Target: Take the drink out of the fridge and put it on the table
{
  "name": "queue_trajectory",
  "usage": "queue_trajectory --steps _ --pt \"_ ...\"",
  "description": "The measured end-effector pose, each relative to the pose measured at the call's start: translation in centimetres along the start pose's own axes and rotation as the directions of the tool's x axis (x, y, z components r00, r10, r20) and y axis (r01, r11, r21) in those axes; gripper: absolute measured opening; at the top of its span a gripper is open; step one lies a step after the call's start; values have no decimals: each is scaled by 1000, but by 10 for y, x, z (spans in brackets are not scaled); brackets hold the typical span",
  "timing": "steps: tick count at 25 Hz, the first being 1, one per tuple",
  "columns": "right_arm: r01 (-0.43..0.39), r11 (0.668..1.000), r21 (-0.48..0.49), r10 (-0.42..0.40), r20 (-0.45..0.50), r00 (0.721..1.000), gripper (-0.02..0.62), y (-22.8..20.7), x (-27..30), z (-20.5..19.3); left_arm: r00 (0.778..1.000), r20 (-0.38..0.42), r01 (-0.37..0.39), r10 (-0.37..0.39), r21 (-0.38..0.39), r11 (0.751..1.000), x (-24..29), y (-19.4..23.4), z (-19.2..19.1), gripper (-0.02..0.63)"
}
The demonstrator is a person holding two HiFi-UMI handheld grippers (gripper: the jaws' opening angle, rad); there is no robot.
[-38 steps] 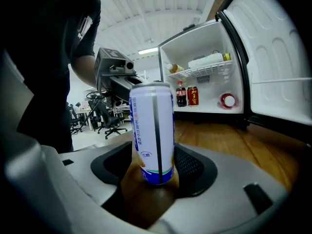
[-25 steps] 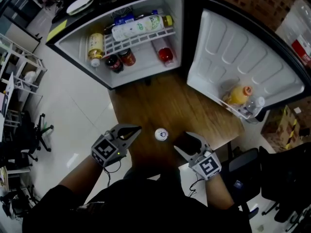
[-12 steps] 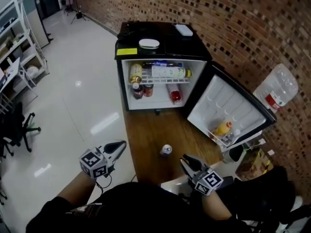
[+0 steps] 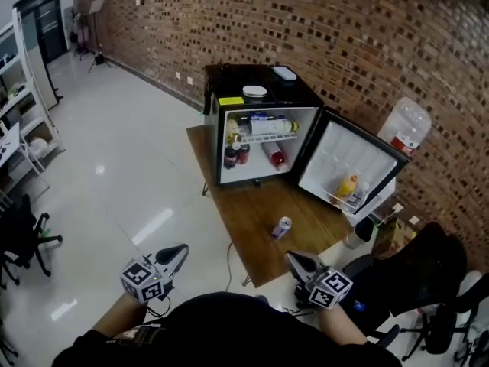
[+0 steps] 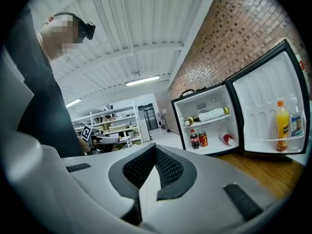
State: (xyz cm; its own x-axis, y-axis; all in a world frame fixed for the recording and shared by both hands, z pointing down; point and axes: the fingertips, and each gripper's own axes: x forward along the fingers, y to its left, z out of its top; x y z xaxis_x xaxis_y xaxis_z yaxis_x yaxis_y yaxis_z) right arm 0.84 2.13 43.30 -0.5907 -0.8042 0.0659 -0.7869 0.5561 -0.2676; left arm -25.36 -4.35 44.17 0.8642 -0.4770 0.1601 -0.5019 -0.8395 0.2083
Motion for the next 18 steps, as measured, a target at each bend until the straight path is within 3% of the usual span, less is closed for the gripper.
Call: queue_trajectory --steps 6,18 --pt "-11 999 -37 11 -4 1000 -17 19 -51 6 999 33 9 -10 36 999 -9 -56 6 -2" --pt "-158 982 -105 149 -90 985 -17 1 -219 -29 996 59 -62 61 22 998 50 -230 -16 -2"
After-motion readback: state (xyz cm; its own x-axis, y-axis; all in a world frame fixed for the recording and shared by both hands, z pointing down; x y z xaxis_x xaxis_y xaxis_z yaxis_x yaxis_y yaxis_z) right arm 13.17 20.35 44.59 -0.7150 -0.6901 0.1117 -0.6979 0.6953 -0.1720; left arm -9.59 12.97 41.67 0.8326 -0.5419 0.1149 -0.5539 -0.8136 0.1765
